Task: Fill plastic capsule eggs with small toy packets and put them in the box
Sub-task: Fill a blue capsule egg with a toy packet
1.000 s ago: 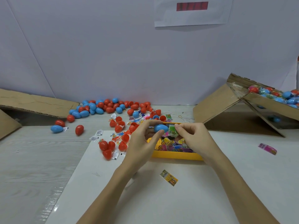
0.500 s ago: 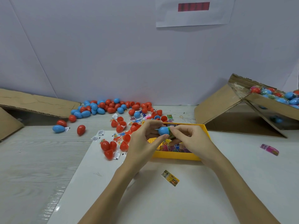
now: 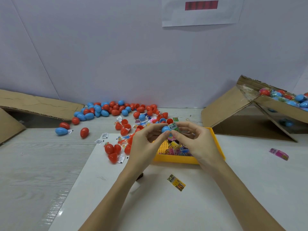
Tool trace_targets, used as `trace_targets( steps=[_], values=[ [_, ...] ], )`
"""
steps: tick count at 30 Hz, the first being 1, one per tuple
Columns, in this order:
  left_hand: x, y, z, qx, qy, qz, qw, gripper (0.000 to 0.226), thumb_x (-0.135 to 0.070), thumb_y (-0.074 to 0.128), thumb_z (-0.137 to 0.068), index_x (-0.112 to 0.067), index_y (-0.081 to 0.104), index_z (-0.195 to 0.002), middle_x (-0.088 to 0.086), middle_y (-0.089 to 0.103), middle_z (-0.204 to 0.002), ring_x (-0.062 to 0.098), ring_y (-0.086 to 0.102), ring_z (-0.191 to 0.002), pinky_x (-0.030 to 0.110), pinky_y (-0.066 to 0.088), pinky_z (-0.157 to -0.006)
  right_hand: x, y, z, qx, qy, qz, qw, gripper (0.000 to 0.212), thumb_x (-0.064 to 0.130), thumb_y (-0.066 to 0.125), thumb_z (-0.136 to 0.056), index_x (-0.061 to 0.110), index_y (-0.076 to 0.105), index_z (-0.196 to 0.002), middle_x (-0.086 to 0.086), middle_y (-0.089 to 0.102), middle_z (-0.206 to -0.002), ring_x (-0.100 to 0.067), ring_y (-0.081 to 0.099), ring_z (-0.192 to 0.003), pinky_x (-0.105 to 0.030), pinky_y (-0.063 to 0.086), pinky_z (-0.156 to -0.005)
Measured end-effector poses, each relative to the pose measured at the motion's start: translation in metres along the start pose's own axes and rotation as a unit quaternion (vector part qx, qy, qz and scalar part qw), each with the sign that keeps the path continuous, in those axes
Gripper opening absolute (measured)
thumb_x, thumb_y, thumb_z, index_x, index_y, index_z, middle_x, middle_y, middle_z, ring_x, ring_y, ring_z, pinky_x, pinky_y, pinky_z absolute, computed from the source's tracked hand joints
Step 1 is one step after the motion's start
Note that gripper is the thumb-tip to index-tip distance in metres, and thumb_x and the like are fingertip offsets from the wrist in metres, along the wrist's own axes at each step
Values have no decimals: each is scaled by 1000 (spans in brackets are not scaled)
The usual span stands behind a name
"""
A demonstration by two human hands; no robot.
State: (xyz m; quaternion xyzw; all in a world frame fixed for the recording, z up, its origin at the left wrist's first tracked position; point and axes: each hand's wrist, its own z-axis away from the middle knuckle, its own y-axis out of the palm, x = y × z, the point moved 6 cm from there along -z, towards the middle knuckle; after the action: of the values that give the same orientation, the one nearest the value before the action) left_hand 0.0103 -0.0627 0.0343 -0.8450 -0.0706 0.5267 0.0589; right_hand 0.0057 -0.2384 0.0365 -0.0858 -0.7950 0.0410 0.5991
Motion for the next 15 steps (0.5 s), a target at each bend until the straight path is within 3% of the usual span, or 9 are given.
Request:
trace_targets(
  steps=[10, 15],
  values=[
    [2, -2, 0, -8, -9, 33, 999, 29, -21, 76, -90, -14, 75, -118, -6, 78, -102, 10, 75, -95, 21, 58, -82, 4, 4, 1, 13, -7, -24, 1000, 27, 43, 77, -78, 44, 74, -105, 24, 75, -101, 4, 71, -98, -18, 60, -74],
    [-2, 3, 2, 24, 6, 18, 1000, 43, -17, 74, -92, -15, 66, -134, 0, 72, -118, 13, 72, -104, 28, 58, -92, 3, 4, 3, 11, 17, -46, 999, 37, 50, 76, -73, 42, 74, -109, 8, 76, -111, -6, 74, -99, -28, 63, -80]
  ],
)
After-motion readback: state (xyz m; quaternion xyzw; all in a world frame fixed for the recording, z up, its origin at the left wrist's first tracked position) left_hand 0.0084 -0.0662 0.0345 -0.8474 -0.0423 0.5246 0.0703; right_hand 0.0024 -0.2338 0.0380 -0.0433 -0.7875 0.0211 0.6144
